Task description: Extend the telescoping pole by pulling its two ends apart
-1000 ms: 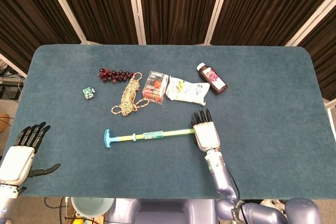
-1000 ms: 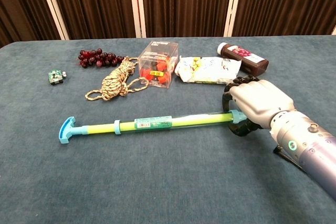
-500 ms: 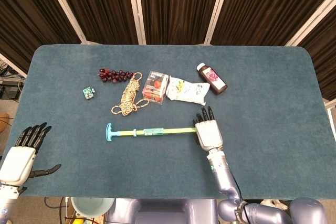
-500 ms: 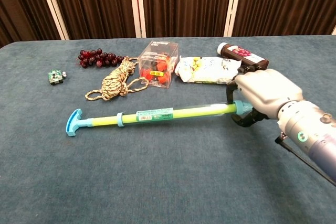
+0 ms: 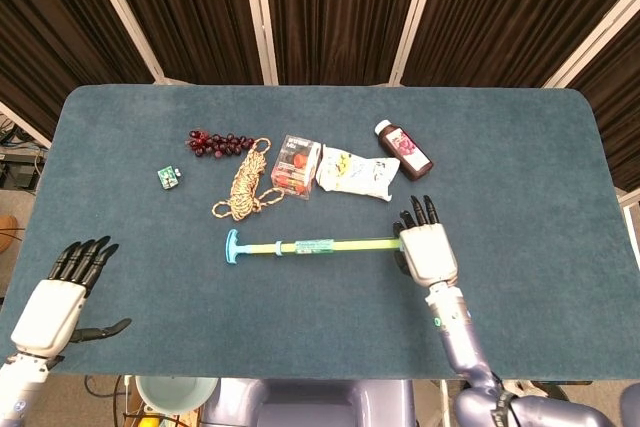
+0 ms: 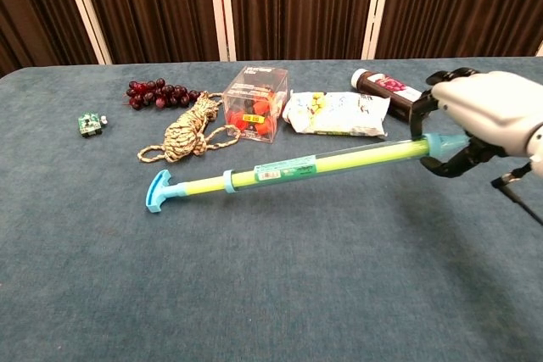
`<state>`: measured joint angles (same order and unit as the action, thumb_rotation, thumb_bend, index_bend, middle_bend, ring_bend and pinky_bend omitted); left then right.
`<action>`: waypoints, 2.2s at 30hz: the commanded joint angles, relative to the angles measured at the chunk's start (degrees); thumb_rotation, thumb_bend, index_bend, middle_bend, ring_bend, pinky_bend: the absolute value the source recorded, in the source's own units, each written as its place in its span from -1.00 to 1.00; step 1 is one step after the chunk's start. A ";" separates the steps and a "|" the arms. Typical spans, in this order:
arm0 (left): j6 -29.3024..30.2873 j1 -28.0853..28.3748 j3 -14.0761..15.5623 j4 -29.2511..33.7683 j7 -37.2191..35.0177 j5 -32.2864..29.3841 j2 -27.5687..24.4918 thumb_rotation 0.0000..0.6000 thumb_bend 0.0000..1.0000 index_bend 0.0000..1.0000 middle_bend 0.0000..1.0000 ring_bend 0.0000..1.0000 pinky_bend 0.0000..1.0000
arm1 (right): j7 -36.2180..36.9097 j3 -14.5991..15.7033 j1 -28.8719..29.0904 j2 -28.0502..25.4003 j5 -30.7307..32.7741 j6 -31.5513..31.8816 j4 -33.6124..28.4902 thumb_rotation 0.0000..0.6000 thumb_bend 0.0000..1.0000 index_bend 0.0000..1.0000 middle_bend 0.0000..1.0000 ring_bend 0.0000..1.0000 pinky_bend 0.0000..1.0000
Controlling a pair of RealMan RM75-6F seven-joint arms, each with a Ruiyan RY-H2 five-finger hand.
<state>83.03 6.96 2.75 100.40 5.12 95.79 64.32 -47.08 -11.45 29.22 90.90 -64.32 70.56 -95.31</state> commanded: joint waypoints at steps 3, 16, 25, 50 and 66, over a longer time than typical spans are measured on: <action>-3.02 2.52 -1.69 5.07 3.42 -1.06 -0.98 1.00 -0.74 -0.53 -0.98 -1.00 -1.00 | 0.49 0.47 -0.48 -5.42 1.12 -0.82 -5.11 1.00 0.11 0.79 -0.42 -0.93 -1.00; -14.83 13.46 -11.88 6.12 19.56 -16.06 4.67 1.00 -0.55 -0.27 -0.92 -1.00 -1.00 | 1.79 1.88 -0.39 -8.96 1.65 -1.01 -7.57 1.00 0.12 0.80 -0.42 -0.93 -1.00; -20.11 21.34 -15.38 -0.63 30.29 -25.62 15.08 1.00 -0.55 -0.23 -0.90 -1.00 -1.00 | 1.99 2.77 -0.15 -8.74 1.49 -0.70 -7.25 1.00 0.12 0.80 -0.42 -0.93 -1.00; -20.83 30.28 -13.43 -11.84 41.20 -34.64 34.34 1.00 -0.54 -0.05 -0.88 -1.00 -1.00 | 3.13 3.37 0.26 -9.74 1.97 0.55 -8.36 1.00 0.13 0.81 -0.42 -0.93 -1.00; -20.64 32.25 -13.07 -17.86 40.91 -36.14 38.86 1.00 -0.54 0.03 -0.86 -1.00 -1.00 | 3.03 4.09 0.52 -9.46 1.67 1.14 -8.71 1.00 0.13 0.81 -0.42 -0.93 -1.00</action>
<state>62.41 39.11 -10.41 82.74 46.05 59.75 103.01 -44.05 -7.36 29.74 81.44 -62.66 71.70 -104.03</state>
